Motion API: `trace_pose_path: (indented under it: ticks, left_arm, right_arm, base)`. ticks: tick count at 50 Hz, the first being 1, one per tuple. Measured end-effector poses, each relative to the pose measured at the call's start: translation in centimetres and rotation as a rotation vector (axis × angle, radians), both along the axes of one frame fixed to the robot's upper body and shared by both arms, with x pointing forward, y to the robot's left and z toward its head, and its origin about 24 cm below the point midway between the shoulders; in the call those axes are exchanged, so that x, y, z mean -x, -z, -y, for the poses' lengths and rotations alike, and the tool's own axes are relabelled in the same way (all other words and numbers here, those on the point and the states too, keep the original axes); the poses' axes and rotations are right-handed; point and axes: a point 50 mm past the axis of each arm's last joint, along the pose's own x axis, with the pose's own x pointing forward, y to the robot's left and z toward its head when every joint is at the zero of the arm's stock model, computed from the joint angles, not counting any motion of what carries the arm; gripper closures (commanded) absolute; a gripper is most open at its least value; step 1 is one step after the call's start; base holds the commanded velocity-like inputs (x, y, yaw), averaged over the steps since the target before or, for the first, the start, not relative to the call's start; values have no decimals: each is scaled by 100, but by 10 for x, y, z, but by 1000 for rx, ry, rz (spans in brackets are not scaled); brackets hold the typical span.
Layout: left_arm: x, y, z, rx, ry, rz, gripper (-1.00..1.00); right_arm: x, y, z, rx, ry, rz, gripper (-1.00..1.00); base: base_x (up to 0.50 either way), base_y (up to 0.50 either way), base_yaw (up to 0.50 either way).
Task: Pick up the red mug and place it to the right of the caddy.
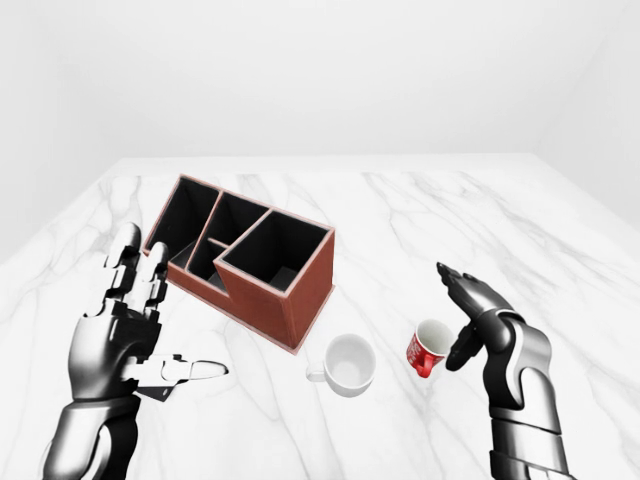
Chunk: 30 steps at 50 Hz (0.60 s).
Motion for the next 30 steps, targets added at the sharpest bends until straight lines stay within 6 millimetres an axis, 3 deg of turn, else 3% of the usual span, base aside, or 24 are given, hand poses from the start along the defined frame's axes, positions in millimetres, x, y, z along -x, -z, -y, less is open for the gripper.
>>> trace_pose_path:
  ticks: [30]
  left_arm:
    - [-1,2,0,-1,-1,-8,-100]
  right_arm:
    - [2,33,-3,8,-22,-142,-100]
  base:
    - [0,0,0]
